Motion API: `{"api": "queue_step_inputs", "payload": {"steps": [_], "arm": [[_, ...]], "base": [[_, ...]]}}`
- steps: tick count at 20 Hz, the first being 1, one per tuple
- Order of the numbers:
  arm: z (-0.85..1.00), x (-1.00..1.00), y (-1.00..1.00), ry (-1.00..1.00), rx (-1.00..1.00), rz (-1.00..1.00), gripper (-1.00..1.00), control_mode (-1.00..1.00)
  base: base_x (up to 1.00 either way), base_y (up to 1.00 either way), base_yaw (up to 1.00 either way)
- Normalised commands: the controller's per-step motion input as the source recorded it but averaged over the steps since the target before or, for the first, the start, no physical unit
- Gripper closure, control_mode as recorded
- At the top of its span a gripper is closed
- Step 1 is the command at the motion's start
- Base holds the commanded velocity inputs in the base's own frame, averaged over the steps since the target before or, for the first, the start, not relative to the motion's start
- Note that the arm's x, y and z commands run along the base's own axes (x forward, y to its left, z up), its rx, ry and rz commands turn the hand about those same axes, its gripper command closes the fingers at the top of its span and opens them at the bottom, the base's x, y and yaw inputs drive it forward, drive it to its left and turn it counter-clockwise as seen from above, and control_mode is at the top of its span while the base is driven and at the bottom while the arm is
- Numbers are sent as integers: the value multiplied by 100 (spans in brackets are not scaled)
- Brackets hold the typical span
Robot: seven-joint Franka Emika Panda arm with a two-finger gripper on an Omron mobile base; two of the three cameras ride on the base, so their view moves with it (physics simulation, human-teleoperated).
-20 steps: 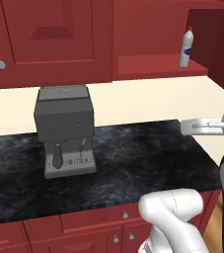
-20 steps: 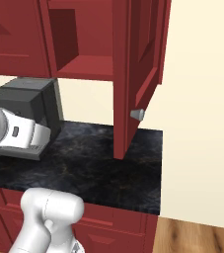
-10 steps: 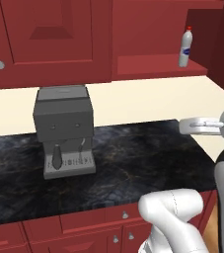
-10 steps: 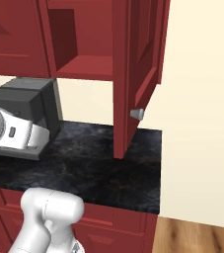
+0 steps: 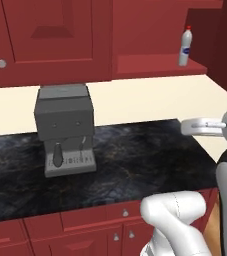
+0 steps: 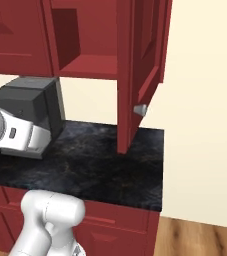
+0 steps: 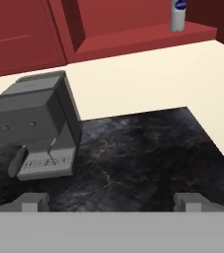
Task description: Pick the bottled water, milk, boxed drink from the counter and place them in the open cabinet.
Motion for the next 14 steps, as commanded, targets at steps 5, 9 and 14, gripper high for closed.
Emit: {"api": "queue_step_inputs", "payload": {"steps": [5, 9, 14], "arm": [[0, 0, 0, 0, 0, 0, -100, 100], [0, 0, 0, 0, 0, 0, -100, 100], [0, 0, 0, 0, 0, 0, -100, 100]], "base": [[-95, 9, 24], [-87, 21, 56], [-14, 13, 87]]}}
